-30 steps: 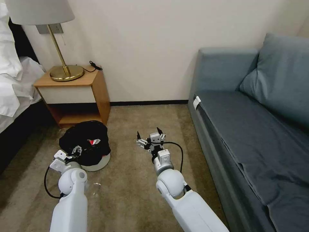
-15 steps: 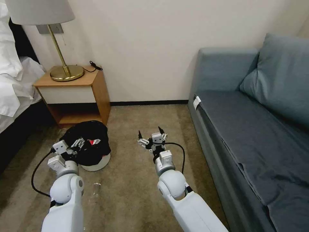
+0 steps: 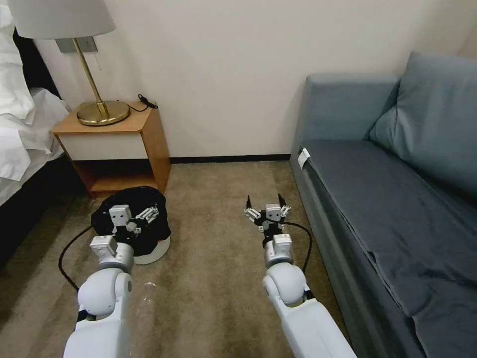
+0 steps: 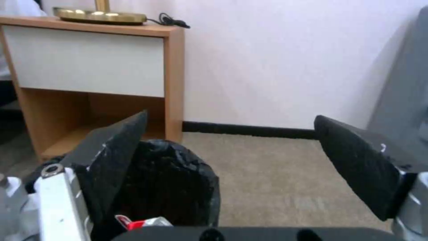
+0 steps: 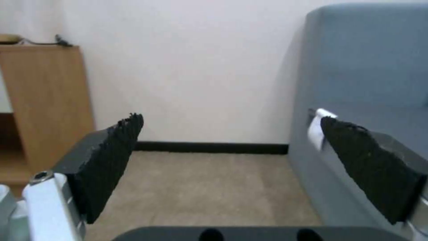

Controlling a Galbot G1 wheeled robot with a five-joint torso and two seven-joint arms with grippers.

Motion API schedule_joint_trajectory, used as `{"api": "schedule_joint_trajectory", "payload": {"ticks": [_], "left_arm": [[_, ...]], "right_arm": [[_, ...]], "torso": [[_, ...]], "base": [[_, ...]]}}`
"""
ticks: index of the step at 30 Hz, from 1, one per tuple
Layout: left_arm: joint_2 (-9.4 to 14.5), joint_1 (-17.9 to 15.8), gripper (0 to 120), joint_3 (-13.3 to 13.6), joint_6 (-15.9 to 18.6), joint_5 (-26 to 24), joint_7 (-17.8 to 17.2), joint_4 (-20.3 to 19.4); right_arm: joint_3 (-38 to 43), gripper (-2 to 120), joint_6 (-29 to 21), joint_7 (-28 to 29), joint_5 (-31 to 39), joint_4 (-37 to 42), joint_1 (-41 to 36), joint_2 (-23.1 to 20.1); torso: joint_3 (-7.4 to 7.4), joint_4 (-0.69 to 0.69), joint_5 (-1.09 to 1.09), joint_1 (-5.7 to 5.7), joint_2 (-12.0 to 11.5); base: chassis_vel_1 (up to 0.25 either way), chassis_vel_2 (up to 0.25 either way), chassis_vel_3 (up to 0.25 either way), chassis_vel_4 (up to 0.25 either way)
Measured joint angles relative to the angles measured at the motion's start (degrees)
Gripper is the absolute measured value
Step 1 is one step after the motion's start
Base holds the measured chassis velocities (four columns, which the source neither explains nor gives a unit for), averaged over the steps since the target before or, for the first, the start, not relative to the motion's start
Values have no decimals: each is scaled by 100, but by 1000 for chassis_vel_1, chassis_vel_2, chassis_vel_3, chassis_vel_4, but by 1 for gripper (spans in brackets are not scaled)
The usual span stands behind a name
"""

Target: Pick up the trash bin, then pick up the garbage on the floor and place it into the trash bin.

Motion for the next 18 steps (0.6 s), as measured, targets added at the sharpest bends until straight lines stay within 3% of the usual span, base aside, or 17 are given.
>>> {"api": "schedule_joint_trajectory", "payload": {"ticks": [18], "left_arm": [[12,-37,100,59,-170,70,8,107]], "right_arm": [[220,100,83,-79,102,7,-75,-34]], "torso": [[0,1,0,0,0]], "base": [[0,0,0,0]]}}
